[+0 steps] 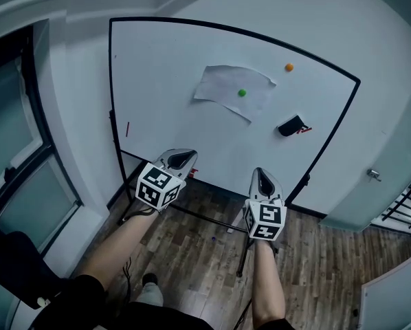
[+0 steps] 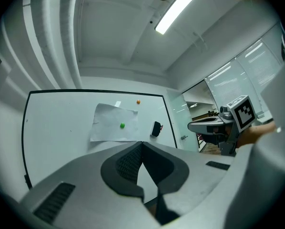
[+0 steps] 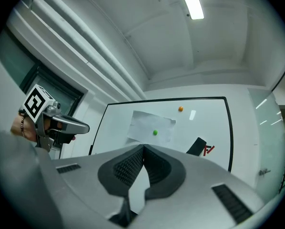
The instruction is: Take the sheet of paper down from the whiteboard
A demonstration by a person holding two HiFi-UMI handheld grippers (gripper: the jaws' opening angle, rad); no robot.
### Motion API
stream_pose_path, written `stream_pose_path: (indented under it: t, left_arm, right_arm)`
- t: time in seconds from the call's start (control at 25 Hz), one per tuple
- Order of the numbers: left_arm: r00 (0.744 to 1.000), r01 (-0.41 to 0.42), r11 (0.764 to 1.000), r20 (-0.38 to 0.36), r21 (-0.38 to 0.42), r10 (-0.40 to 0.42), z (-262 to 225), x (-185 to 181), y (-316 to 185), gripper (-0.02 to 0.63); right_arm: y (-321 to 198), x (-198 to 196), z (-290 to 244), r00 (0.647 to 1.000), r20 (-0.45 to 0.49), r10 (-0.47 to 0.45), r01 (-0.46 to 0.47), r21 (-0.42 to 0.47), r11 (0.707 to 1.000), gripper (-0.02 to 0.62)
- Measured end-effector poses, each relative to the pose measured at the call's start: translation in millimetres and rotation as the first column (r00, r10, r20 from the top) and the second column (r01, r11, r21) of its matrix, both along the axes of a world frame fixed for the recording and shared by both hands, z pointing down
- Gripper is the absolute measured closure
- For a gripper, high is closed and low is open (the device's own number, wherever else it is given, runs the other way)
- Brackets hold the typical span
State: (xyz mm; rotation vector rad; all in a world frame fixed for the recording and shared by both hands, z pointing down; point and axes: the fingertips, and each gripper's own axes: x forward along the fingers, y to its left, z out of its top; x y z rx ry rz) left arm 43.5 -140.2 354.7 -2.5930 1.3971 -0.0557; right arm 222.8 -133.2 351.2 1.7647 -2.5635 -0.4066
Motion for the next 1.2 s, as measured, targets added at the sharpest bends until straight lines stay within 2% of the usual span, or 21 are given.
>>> stream_pose_path:
  t: [0.24, 0.44, 0.68, 0.92, 1.2]
  left_arm:
    - [0.999, -0.032, 0.999, 0.002, 0.016, 0.032, -1.6, -20.0, -68.7, 0.586]
    - [0.998, -0.069, 0.997, 0.000, 0.020, 0.069, -9.0, -47.2, -137.0, 0.586]
    - [0.992, -0.128, 0.991, 0.005, 0.030, 0.128, -21.3, -71.8, -206.4, 0.586]
    - [0.984, -0.178, 0.984, 0.008, 0.034, 0.178, -23.1, -87.0, -249.8, 0.586]
    - [0.976, -0.218, 0.976, 0.020, 0.028, 0.217, -16.4, -85.3, -273.3, 0.586]
  right_arm:
    - [-63.5, -17.3, 0.7, 0.999, -0.003, 0.037, -0.037, 0.006, 0.999, 0.572]
    - [-123.2, -49.3, -5.1, 0.997, -0.031, 0.076, -0.076, 0.009, 0.997, 0.572]
    - [-182.1, -78.8, -21.7, 0.992, -0.017, 0.125, -0.124, 0.019, 0.992, 0.572]
    - [-218.0, -94.4, -23.3, 0.985, -0.013, 0.174, -0.174, 0.020, 0.985, 0.572]
    - [-236.9, -90.7, -13.0, 0.976, -0.015, 0.216, -0.216, 0.002, 0.976, 0.572]
